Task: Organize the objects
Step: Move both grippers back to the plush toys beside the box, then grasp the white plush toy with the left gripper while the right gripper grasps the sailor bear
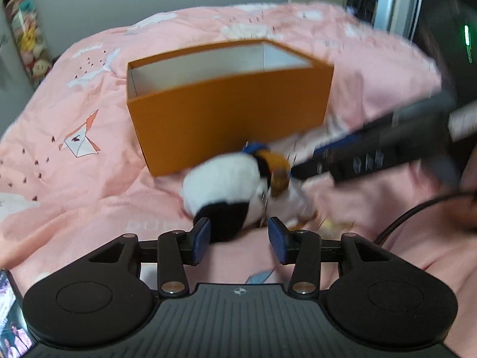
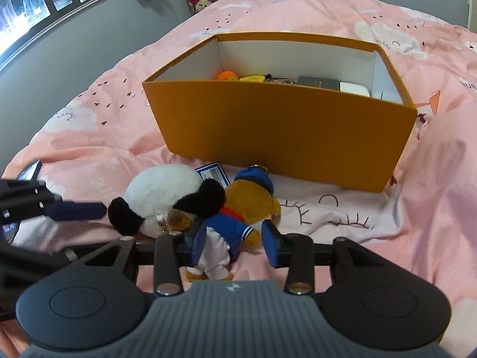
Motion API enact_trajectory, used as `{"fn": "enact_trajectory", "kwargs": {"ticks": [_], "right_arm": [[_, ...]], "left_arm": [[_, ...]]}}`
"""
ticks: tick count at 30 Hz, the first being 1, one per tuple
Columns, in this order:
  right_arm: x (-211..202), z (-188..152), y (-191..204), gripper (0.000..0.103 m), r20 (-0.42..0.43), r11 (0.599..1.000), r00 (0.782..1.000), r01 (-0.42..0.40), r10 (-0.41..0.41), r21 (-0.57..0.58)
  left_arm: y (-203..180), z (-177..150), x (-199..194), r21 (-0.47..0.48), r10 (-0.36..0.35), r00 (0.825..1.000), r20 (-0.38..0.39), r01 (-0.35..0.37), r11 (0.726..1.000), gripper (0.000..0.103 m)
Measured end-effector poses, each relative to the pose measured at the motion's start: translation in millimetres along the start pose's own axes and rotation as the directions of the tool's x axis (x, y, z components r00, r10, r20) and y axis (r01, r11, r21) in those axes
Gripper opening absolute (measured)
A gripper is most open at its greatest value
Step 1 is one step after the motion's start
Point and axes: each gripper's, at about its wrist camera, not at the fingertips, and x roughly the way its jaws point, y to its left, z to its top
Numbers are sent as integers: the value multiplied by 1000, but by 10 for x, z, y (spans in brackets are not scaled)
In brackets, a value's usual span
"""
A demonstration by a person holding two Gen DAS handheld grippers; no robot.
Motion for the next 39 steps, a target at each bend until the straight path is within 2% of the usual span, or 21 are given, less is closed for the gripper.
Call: {"fn": "enact_trajectory", "kwargs": {"ticks": [2,6,8,12,19,25,29,33,39], "right_arm": [[-10,-18,2,46,2,1000,1000,8,-8,-2],[22,-32,-21,47,-5,1000,1000,13,-13,-4],[38,-25,-45,47,-5,1000,1000,16,-16,4],[79,18,-83,48,7,1000,1000,20,-20,18],[172,100,-143,50,7,998,1000,19,-19,67],[323,160,-155,52,-25,995,1000,4,-1,101],[408,196,-169,53,-43,992,999,1,4,126],[413,243,-160,53,-12,990,1000,-25,27,138],[415,314,-164,52,27,986,998,-60,57,155]], "left_arm": [[-85,-28,106,47,50,999,-17,-49,998,53],[-138,-30,213,74,99,995,17,-100,992,53],[-104,-12,195,58,107,993,53,-110,992,52],[42,69,184,-35,120,986,114,-117,993,49],[264,249,295,-191,101,977,187,-65,980,49],[397,312,392,-289,89,975,202,-27,957,50],[449,279,375,-299,61,978,201,2,954,50],[484,243,346,-276,8,984,179,42,960,50],[506,144,377,-227,-29,995,98,51,973,52]]}}
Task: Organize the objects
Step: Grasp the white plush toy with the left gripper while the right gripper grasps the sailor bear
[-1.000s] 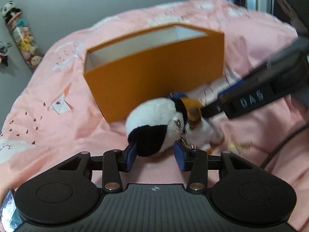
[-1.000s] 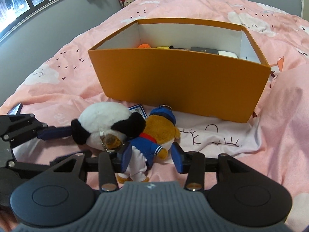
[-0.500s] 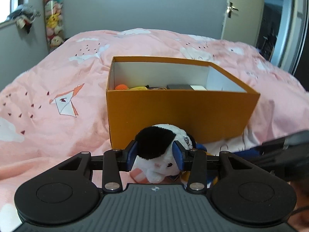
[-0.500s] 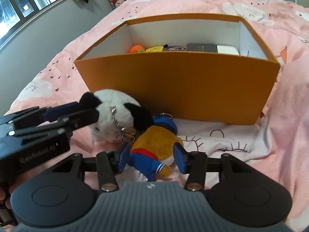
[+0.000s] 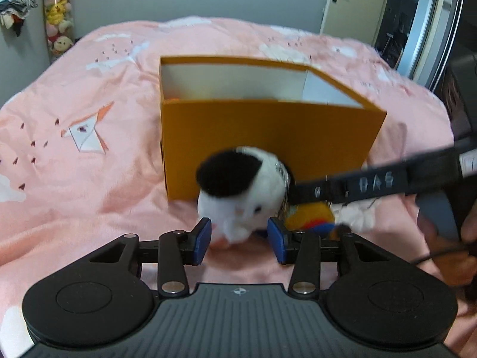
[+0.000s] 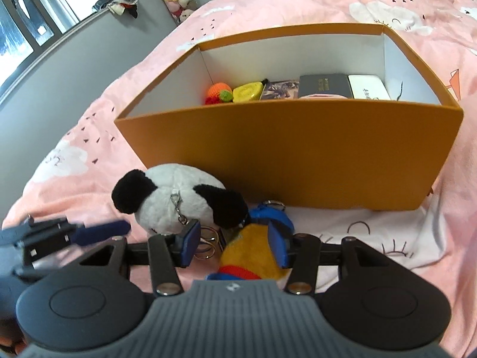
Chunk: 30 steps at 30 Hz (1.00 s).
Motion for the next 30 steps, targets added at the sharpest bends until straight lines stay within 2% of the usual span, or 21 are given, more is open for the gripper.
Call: {"fn": "enact_trajectory", "kwargs": {"ticks": [3,5,8,10,13,17,22,23,27,30], "right_arm": [[5,4,-25,52,1,1000,1000,27,-27,4],[-9,-1,-61,52,-1,999,999,34,-34,13],[-9,-9,-110,52,-9,999,999,40,-40,29],[2,-15,-134,52,-20,998,999,46,-45,35],[35,-41,-165,52,-56,997,996,71,-69,41],[117,-92,-256,54,-116,995,992,49,-39,88],[211,-96,-357,62,-164,988,986,39,-15,147],[234,-104,-407,66,-180,983,984,34,-1,181],[287,-166,-649,69,-220,941,972,-1,80,339],[305,-217,-736,68,-227,914,964,-33,136,404]], "left_arm": [[83,31,90,-60,10,1000,-16,-11,998,53],[95,71,143,-51,-9,1000,-6,8,999,55],[-10,113,239,68,-22,999,-26,24,997,58],[-116,127,303,172,-8,999,-36,14,985,60],[-284,134,356,322,22,1000,-20,-14,947,68],[-389,125,418,425,17,1000,-14,-9,905,73],[-357,148,515,421,-30,999,-18,35,906,78],[-349,153,537,417,-40,999,-19,44,908,79],[-339,153,586,399,-51,999,-13,52,915,79],[-334,146,582,390,-55,998,-8,54,919,77]]}}
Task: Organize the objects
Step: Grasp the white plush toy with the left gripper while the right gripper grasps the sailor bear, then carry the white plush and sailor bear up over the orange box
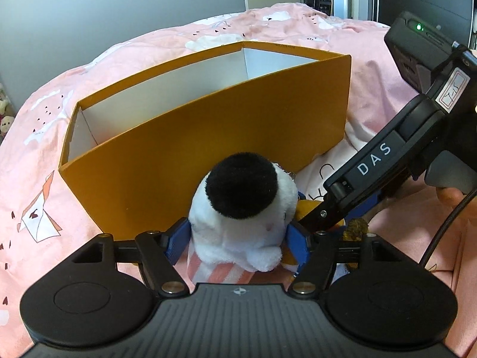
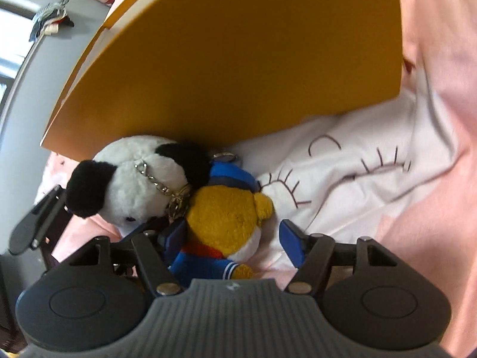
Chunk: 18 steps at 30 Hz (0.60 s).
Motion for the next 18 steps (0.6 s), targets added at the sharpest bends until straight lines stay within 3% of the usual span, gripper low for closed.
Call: {"fn": "enact_trajectory", "kwargs": {"ticks": [3,13,18], "right_arm": [[5,-35,-47,52,-22,997,997,-67,68,46],[-390,-246,159,47,71,996,996,-56,61,-71],[-761,-373,343,47,181,984,982,-10,43,-178]], "left_arm": [[1,-12,-43,-26,4,1000,6,-4,1000,73],[122,-28,-447,-298,-15,999,33,24,954,70],[159,-11,-705,-398,-41,998,46,56,916,70]]}}
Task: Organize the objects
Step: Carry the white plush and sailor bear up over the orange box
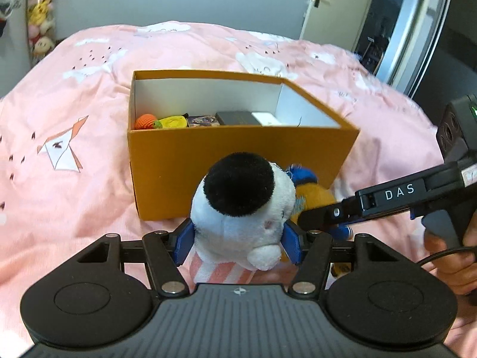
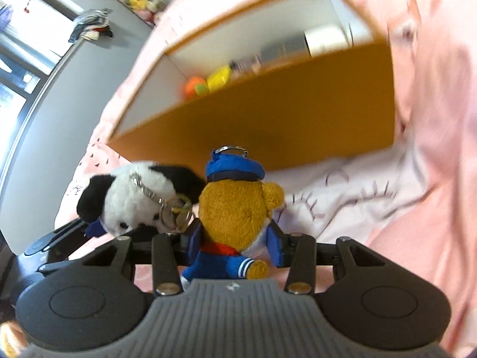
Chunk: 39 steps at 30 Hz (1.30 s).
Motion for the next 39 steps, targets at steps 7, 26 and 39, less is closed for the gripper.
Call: {"fn": "enact_trajectory", "kwargs": {"ticks": [7,26,39], "right_arm": [[-540,183,276,47,157,995,987,-2,18,-101],[34,1740,427,47,209,989,977,-20,51,-145],[949,1819,74,47,-40,991,996,-79,75,-112]], "left_arm": [[34,368,-386,-93,-55,998,31,58,994,70],[533,1693,436,-280,55,984,-167,-101,955,70],[635,1553,1061,-200,167,914,-369,-253,946,71]]}}
